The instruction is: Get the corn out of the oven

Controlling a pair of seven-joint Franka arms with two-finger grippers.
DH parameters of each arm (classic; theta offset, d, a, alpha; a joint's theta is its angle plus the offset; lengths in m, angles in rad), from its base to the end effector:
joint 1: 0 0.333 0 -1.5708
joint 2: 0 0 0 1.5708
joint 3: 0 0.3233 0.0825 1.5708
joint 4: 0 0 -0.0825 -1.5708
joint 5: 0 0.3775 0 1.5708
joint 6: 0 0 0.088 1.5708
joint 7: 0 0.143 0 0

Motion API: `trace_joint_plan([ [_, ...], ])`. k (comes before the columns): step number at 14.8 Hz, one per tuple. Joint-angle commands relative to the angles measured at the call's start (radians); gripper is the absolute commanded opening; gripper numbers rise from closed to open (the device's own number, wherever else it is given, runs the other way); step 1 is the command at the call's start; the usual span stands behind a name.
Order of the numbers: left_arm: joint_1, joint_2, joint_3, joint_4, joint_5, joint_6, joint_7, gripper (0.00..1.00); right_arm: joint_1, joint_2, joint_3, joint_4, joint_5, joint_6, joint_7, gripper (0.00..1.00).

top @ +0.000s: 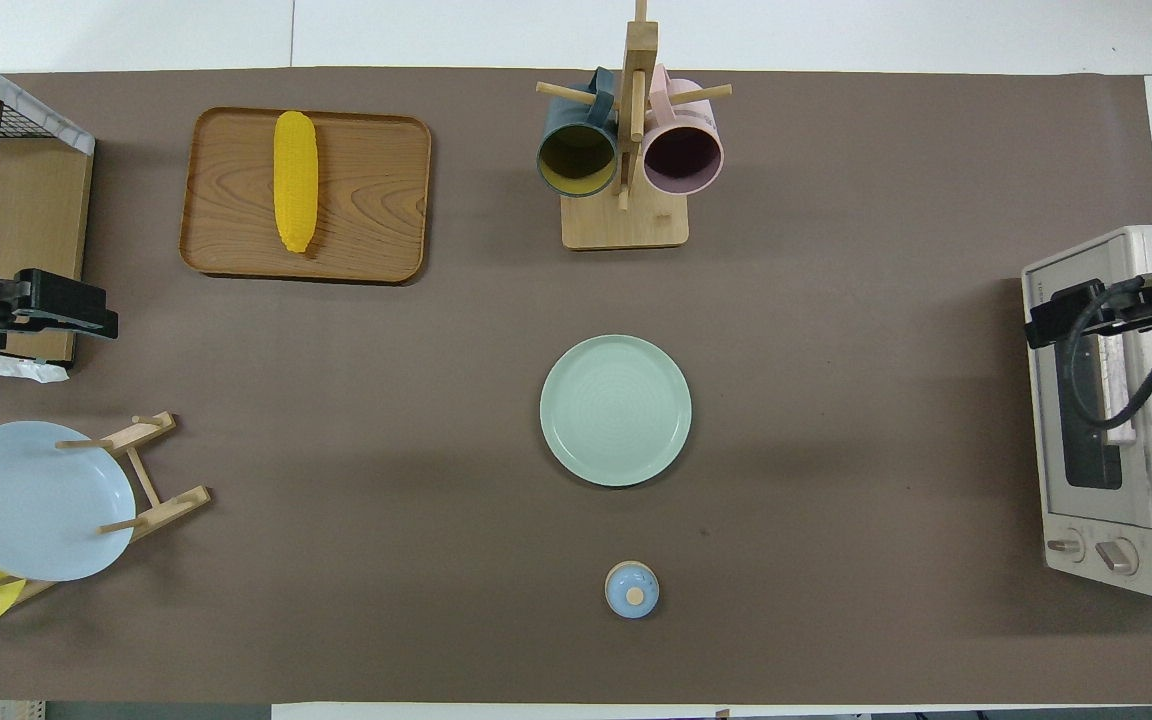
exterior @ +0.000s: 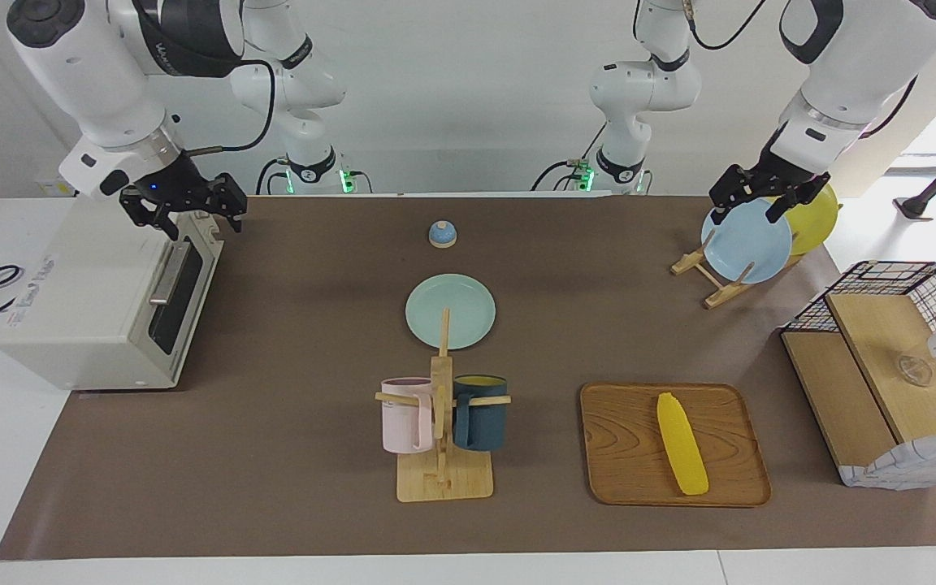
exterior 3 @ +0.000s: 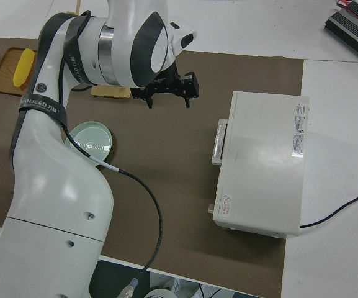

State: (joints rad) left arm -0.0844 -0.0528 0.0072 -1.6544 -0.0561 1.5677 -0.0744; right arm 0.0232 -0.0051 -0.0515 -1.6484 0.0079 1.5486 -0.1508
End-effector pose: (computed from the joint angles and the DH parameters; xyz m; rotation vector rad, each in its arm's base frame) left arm 0.5261 -0.0487 0.5854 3.0873 -0.0031 -0.0588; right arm 0.5372 -0.0141 0.5610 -3.1157 -0.1908 0.1462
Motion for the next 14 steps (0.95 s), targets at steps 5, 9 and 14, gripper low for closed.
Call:
trace_joint_plan([
  [5,-0.005,0.056,0.003,0.034,0.022,-0.008,0.011,1.00,-0.003,-0.016,-0.008,0.012,0.003,-0.021,0.031,1.00],
  [9,-0.005,0.064,0.005,0.059,0.022,-0.026,0.011,1.00,-0.002,-0.021,-0.007,0.009,0.003,-0.012,0.033,1.00],
  [14,0.000,0.060,0.003,0.062,0.024,-0.029,0.013,1.00,-0.002,-0.021,-0.007,0.007,0.003,-0.010,0.034,1.00],
])
